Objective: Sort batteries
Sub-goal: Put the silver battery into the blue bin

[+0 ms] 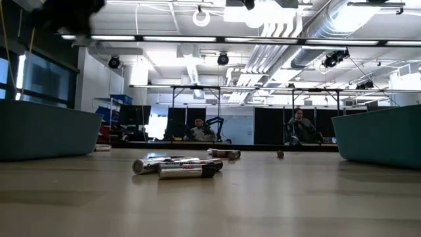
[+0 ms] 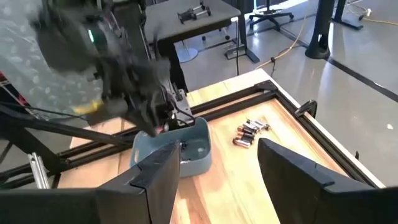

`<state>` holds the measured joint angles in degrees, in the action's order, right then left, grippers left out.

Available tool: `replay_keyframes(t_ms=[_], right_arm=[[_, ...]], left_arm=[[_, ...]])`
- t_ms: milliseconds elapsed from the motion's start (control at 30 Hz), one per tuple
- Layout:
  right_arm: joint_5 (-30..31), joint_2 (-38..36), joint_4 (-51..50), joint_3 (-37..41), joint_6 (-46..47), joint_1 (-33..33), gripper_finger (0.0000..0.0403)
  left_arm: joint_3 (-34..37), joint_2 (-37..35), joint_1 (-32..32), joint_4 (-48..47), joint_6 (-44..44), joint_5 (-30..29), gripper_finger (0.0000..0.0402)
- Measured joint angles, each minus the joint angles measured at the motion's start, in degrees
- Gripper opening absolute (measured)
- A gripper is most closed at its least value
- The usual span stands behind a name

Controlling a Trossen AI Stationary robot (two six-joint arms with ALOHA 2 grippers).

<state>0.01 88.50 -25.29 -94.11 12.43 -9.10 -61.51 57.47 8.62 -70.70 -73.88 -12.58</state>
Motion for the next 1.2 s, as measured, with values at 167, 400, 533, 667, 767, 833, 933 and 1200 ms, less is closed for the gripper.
replay_keyframes(t_ms=[167,400,533,667,767,833,933,1200], right_arm=[[0.0,0.8,-0.2,0.0,-0.9,0.0,0.0209],[0.0,0.8,-0.2,0.0,-0.9,0.0,0.0209],[0.0,0.8,-0.2,0.0,-0.9,0.0,0.0209],[0.0,0.8,-0.1,0.0,-1.0,0.0,0.0209],[0.0,0.8,-0.1,0.0,-1.4,0.0,0.0209],[0.0,0.8,0.0,0.0,-1.5,0.0,0.0209],[0.0,0.8,0.1,0.0,-1.5,0.0,0.0209],[0.0,0.9,0.4,0.1,-1.5,0.0,0.0209]], left_arm=[[13.4,-1.3,1.8,5.8,-13.2,9.2,0.0033],[24.1,-1.3,1.0,7.7,-25.5,10.5,0.0033],[26.1,-0.7,-0.4,9.6,-26.9,9.5,0.0033],[26.1,1.8,-2.1,9.6,-27.0,9.1,0.0033],[26.1,4.8,-2.9,9.6,-25.5,9.1,0.0034],[26.1,7.5,-3.1,9.5,-24.2,9.4,0.0034],[26.1,11.4,-3.5,9.5,-22.8,9.5,0.0035],[26.1,15.8,-4.5,11.1,-20.5,10.2,0.0036]])
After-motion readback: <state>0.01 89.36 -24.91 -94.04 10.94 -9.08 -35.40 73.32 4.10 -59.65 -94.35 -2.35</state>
